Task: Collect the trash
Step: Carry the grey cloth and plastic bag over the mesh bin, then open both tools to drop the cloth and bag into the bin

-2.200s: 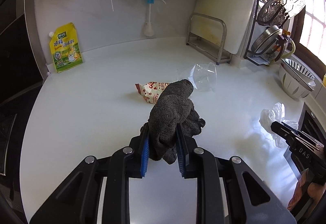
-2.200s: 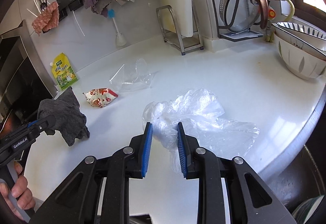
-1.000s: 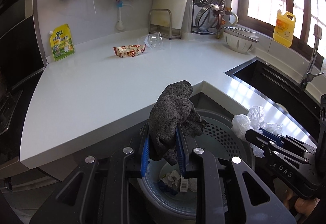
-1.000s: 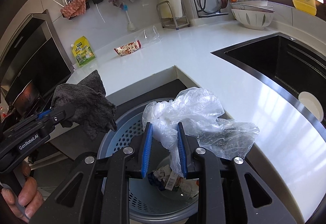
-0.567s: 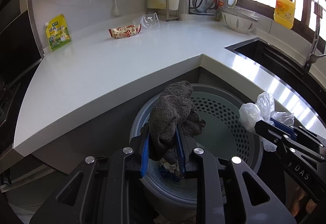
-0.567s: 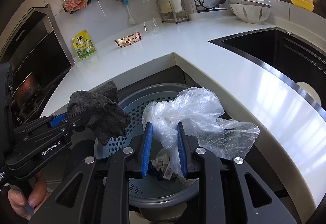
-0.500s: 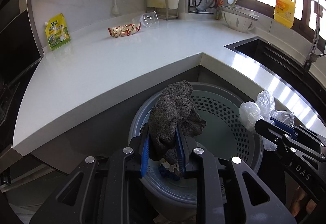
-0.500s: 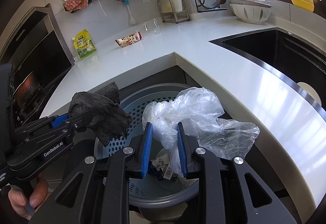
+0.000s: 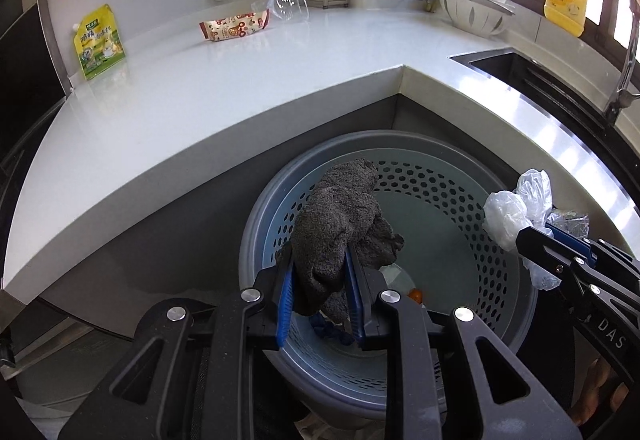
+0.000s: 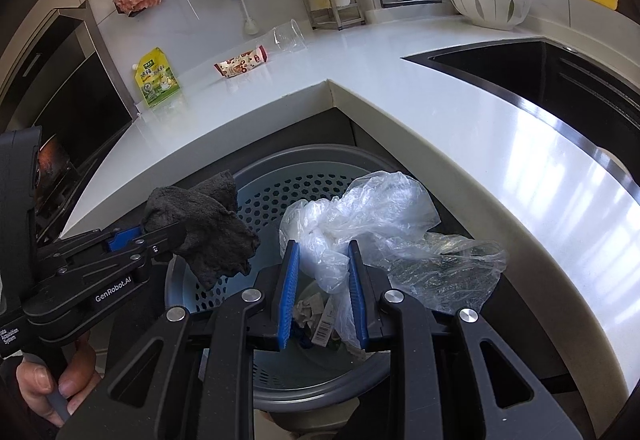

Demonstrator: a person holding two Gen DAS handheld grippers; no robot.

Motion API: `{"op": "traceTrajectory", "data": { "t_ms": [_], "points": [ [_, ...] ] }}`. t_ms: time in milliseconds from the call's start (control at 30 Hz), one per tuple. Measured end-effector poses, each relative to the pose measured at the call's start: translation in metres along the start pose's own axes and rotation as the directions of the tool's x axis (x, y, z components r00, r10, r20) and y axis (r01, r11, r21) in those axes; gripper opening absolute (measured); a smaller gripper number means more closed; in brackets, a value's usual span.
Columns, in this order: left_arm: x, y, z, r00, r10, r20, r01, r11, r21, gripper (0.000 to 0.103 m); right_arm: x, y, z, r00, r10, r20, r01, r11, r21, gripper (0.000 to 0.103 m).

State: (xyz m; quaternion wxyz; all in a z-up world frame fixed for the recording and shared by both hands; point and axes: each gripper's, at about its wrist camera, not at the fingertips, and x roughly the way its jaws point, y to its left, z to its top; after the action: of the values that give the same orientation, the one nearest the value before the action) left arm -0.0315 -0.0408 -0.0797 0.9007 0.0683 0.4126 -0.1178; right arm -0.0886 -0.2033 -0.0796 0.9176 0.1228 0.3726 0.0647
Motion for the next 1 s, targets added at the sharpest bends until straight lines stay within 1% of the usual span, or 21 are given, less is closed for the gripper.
{"op": "traceTrajectory", "data": {
  "t_ms": [133,333,467,700,900,933,967,1000],
  "points": [
    [0.015,0.001,0.002,1.000,0.000,-0.026,0.000,1.000,0.006,0.023,0.011,-0.007,0.000,1.000,0.003,-0.023,-0.003,1.000,0.015,0.023],
    [0.037,0.000,0.007,0.997,-0.020,-0.072,0.021,1.000,0.012,0.023,0.026,-0.010,0.002,0.999,0.006,-0.053,-0.006,1.000,0.002,0.023],
    [0.046,0.002,0.009,0.996,-0.031,-0.086,0.032,0.999,0.007,0.023,0.035,-0.008,0.002,0.997,0.006,-0.074,-0.007,1.000,-0.011,0.023],
    [0.052,0.008,0.010,0.995,-0.043,-0.095,0.043,0.999,-0.011,0.024,0.043,-0.005,0.000,0.995,0.005,-0.098,-0.008,1.000,-0.024,0.024],
    [0.049,0.012,0.008,0.994,-0.052,-0.093,0.051,0.999,-0.021,0.026,0.040,-0.005,0.000,0.995,0.004,-0.096,-0.006,1.000,-0.023,0.025],
    [0.048,0.013,0.008,0.995,-0.053,-0.089,0.051,0.998,-0.024,0.027,0.039,-0.005,0.001,0.996,0.000,-0.090,-0.002,1.000,-0.024,0.025],
    [0.046,0.013,0.009,0.995,-0.050,-0.084,0.048,0.998,-0.026,0.032,0.038,-0.004,0.002,0.996,-0.003,-0.085,0.000,1.000,-0.025,0.028],
    [0.044,0.014,0.009,0.996,-0.050,-0.076,0.048,0.998,-0.029,0.041,0.036,-0.003,0.002,0.997,-0.002,-0.082,-0.001,1.000,-0.027,0.029]
  ]
}}
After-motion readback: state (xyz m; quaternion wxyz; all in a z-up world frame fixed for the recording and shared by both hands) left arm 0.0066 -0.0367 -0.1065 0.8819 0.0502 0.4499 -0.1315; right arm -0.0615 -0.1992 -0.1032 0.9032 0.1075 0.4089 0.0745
